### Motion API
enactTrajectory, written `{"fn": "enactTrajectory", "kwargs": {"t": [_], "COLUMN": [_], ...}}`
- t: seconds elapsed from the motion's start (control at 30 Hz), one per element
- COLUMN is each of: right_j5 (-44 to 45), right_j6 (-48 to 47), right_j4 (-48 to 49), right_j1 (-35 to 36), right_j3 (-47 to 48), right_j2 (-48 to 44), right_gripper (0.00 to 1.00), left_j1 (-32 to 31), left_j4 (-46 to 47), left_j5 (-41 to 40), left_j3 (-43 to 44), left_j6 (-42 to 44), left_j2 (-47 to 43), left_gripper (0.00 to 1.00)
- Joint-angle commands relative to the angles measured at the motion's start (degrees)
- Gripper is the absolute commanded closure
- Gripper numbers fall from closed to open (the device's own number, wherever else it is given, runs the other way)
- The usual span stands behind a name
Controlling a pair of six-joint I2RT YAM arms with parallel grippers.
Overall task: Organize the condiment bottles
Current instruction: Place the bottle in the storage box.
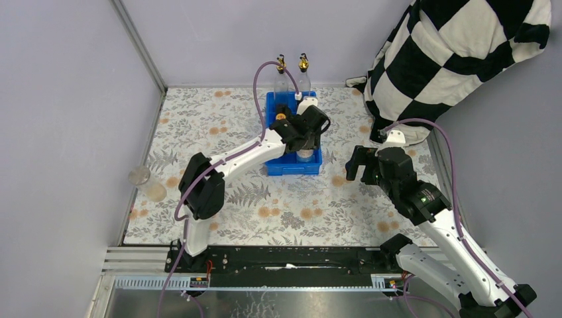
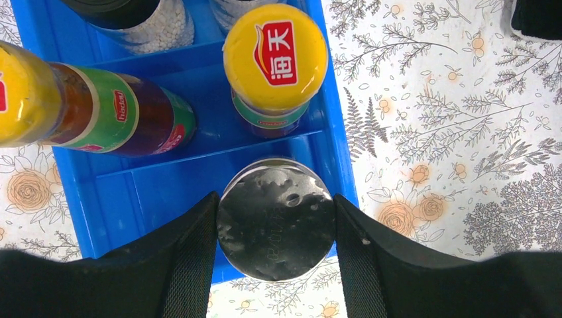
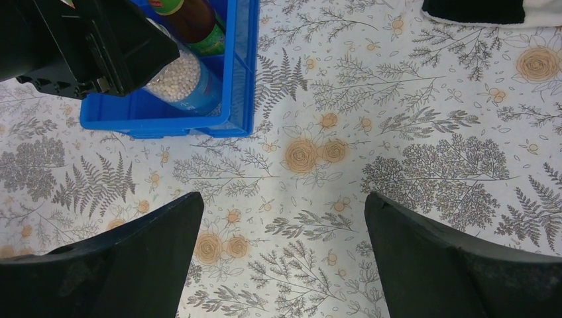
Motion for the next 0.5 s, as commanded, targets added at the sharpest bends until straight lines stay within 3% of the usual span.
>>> {"fn": "enactTrajectory", "kwargs": {"t": [0.0,0.07,0.17,0.23,0.47], "right_j5": [-1.12,-1.39,-1.38,-1.46,-1.8], "right_j6": [-0.27,-0.27,-0.31,-0.35,-0.35], "right_j4": [1.26,1.08,0.92,0.87,1.07], "right_j1": [0.17,0.15,0.12,0.13,0.17], "right_j3": [-0.09,0.2,0.51,0.51,0.59], "right_j2": [-0.04,0.17,0.06,0.02,0.47], "right_gripper": [0.0,0.0,0.0,0.0,0.0], "left_j1": [-0.46,-0.44,-0.69,-0.91,-1.82], "left_j4": [0.98,0.99,1.18,1.19,-0.44], "left_j5": [-0.1,0.46,1.0,1.6,-0.72], "left_j3": [-1.15,-1.39,-1.8,-1.83,-2.31], "left_j6": [-0.4,-0.14,0.27,0.72,0.97], "left_j2": [-2.12,-2.63,-3.59,-4.06,-7.08], "left_gripper": [0.38,0.27,0.23,0.02,0.01]}}
